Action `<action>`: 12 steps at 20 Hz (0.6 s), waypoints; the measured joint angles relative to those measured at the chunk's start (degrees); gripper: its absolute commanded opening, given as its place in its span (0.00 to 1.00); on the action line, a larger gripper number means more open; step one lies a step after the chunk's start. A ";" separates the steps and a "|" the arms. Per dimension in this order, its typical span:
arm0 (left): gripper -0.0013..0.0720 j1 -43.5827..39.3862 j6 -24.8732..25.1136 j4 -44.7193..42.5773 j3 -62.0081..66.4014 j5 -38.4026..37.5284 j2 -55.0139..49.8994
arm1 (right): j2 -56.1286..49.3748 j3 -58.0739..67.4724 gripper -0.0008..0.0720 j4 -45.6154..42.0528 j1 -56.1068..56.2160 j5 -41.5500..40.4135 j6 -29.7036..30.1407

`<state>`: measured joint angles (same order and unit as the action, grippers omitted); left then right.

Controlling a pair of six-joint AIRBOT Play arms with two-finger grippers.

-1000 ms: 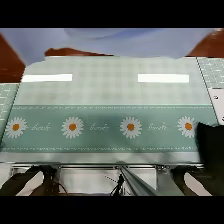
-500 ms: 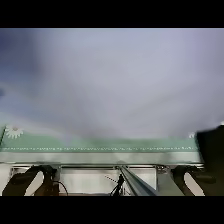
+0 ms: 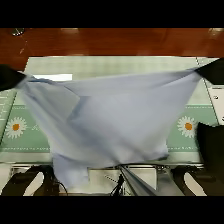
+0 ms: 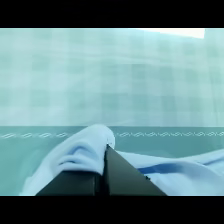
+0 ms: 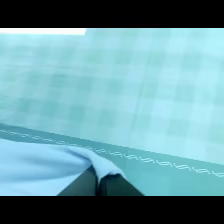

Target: Fold the shirts.

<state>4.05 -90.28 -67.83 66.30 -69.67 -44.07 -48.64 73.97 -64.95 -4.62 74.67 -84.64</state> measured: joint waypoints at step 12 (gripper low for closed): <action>0.04 -7.67 0.70 3.54 5.73 29.86 -34.45 | -42.01 19.30 0.05 3.26 -0.11 -13.29 -2.99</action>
<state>-3.62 -89.58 -64.29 72.03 -39.81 -78.52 -90.65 93.27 -61.69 -4.73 61.39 -87.64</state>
